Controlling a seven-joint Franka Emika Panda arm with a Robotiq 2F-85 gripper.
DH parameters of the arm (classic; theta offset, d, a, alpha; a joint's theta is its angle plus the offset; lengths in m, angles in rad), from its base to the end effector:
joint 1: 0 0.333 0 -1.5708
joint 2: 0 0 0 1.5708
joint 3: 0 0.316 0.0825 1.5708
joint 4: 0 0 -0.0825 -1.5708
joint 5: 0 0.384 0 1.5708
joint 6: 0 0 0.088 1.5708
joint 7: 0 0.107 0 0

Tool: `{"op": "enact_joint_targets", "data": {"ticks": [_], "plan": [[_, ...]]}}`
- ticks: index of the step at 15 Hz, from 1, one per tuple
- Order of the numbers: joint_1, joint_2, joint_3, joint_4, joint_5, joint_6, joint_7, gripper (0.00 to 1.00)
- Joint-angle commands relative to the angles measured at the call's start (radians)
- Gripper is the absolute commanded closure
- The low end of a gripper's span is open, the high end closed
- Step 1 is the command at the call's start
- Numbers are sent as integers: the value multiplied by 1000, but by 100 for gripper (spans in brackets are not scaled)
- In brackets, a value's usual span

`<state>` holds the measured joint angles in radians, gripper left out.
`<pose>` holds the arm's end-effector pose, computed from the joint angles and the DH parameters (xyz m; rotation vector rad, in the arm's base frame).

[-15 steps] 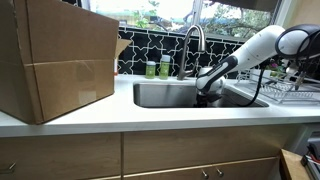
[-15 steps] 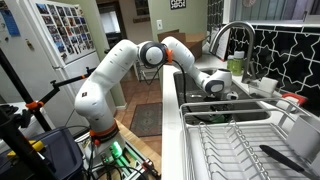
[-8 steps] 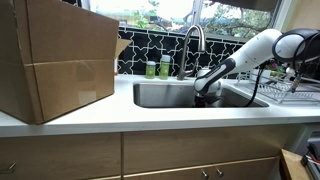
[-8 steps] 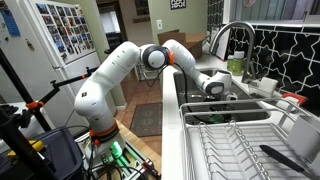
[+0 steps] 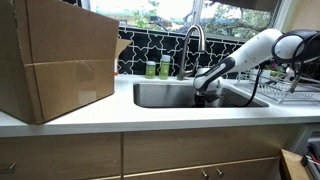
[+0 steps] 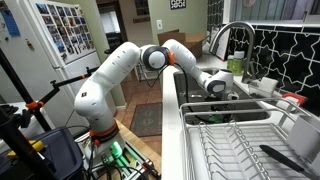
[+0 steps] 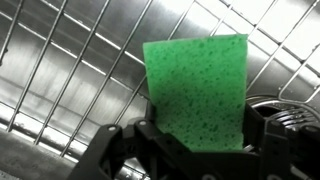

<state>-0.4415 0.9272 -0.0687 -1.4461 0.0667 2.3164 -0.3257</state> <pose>0.6246 -0.3387 0.1271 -3.1093 0.3201 0.0827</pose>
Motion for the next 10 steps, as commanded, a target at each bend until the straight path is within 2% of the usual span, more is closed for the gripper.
{"op": "enact_joint_targets", "data": {"ticks": [1, 2, 4, 5, 6, 7, 8, 10], "plan": [[-14, 26, 10, 37, 16, -38, -17, 33], [-14, 22, 10, 37, 17, -43, -15, 30], [-13, 17, 7, 35, 16, -47, -9, 35], [-14, 16, 7, 36, 17, -51, -10, 34], [-14, 14, 7, 38, 19, -58, -8, 39], [-16, 13, 8, 40, 20, -67, -9, 39], [-16, 12, 6, 42, 21, -74, -7, 42], [-20, 8, 7, 47, 25, -93, -8, 40]]}}
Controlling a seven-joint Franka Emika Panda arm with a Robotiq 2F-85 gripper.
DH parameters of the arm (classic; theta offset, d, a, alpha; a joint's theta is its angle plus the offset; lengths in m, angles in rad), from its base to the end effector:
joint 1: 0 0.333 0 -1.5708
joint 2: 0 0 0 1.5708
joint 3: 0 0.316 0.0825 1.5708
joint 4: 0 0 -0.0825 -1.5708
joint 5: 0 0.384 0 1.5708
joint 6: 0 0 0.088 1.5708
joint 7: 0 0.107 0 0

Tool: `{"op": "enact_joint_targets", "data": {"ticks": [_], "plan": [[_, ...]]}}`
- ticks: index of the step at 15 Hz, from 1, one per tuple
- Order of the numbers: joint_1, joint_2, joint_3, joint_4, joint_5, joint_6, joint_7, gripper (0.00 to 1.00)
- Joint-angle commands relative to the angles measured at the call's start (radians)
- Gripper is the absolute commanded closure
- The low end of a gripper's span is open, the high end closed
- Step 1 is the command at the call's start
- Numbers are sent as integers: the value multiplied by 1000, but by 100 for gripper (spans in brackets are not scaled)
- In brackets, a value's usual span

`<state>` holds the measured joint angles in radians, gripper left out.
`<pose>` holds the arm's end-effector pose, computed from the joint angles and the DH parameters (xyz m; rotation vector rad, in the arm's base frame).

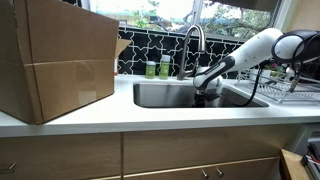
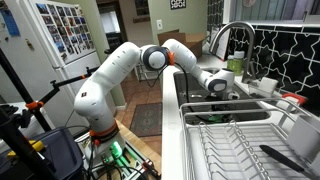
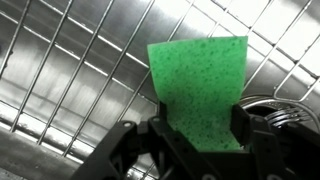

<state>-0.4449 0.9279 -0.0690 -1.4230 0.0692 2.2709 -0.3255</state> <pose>0.6258 -0.3414 0.1324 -3.0956 0.3257 0.1133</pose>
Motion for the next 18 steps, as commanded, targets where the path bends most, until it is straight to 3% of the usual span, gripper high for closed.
{"op": "enact_joint_targets", "data": {"ticks": [1, 6, 14, 17, 18], "plan": [[-18, 4, 8, 26, 25, -58, -8, 42], [-33, 2, 12, 55, 53, -140, -12, 54], [-52, 1, 10, 100, 101, -242, -10, 52], [-60, -20, 14, 95, 117, -269, -17, 65], [-63, -33, 14, 87, 122, -279, -20, 64]]}}
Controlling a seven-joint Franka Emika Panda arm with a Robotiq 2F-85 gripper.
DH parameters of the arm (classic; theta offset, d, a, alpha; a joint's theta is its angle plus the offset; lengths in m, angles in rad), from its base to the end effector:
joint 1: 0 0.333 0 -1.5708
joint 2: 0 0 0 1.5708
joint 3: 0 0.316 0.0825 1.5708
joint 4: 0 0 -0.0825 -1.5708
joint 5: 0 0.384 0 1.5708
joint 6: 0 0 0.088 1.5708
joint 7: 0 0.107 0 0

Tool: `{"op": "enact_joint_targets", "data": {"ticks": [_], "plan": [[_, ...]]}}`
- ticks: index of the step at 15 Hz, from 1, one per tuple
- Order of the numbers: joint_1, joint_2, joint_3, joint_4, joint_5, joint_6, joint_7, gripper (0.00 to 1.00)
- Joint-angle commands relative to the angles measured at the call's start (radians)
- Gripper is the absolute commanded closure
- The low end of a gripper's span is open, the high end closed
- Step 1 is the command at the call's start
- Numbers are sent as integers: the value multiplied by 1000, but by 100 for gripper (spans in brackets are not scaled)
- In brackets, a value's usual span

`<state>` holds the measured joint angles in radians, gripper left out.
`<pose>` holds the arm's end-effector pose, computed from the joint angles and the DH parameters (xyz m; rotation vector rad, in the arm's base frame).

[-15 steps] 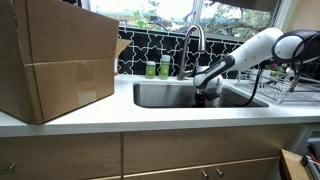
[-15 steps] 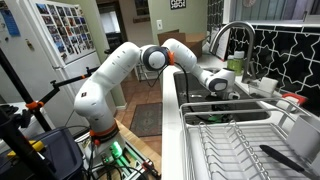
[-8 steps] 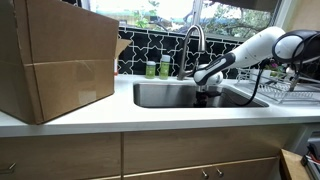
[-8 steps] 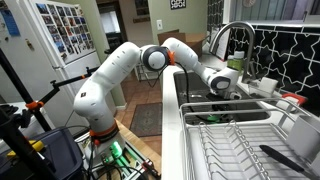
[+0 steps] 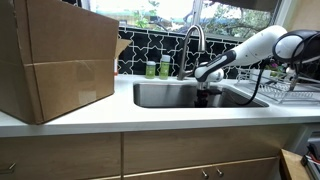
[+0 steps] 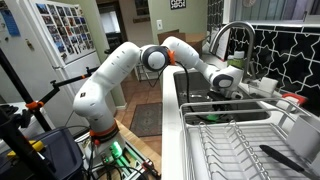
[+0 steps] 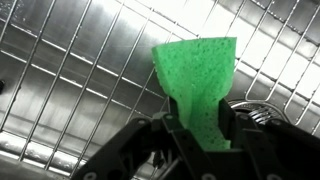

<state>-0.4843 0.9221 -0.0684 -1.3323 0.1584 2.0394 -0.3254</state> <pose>0.6183 -0.3596 0.1574 -2.9416 0.4337 0.2381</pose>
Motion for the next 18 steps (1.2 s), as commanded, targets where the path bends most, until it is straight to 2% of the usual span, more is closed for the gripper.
{"op": "enact_joint_targets", "data": {"ticks": [1, 2, 3, 5, 12, 13, 14, 15, 18], "plan": [[-24, -51, 13, -22, 39, -49, -22, 68], [-25, -73, 11, -39, 42, -53, -24, 72], [-23, -94, 7, -51, 43, -59, -22, 68], [-22, -137, 0, -75, 44, -76, -16, 69], [-16, -295, -19, -213, 48, -101, -23, 76], [-13, -319, -25, -239, 44, -97, -20, 80], [-11, -333, -31, -256, 45, -95, -16, 78], [-6, -343, -38, -273, 42, -94, -3, 82], [-1, -369, -60, -299, 49, -117, 44, 85]]}}
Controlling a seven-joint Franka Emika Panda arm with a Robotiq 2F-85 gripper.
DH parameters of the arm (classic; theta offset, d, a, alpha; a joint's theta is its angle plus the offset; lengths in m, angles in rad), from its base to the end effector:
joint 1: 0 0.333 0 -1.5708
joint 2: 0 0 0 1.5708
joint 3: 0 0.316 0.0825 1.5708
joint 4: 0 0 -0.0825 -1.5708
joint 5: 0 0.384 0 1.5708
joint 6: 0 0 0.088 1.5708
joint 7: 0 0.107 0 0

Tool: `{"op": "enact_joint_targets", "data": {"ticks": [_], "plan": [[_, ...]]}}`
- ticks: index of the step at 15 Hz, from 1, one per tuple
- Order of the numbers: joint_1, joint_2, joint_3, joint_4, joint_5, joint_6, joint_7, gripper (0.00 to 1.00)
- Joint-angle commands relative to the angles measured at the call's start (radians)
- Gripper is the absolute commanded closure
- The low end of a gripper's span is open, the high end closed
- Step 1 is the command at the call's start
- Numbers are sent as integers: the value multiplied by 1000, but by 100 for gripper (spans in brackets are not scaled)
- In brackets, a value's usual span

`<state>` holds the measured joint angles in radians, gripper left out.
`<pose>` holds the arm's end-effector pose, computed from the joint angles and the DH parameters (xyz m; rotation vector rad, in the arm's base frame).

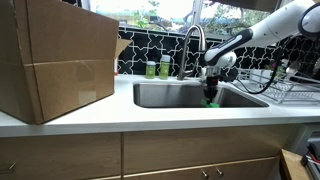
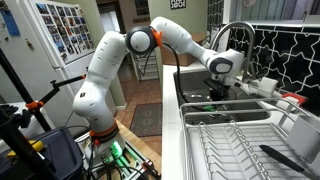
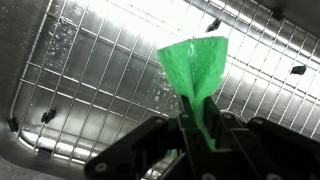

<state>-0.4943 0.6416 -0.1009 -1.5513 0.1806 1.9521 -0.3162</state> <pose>0.5713 -0.3616 0.2571 -2.8950 0.5171 0.2502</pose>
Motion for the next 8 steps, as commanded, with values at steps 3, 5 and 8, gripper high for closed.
{"op": "enact_joint_targets", "data": {"ticks": [3, 5, 8], "plan": [[15, -158, -52, -143, 24, -30, 66, 86], [20, -207, -67, -188, 20, -27, 72, 82], [33, -296, -88, -259, 11, -19, 76, 82]]}}
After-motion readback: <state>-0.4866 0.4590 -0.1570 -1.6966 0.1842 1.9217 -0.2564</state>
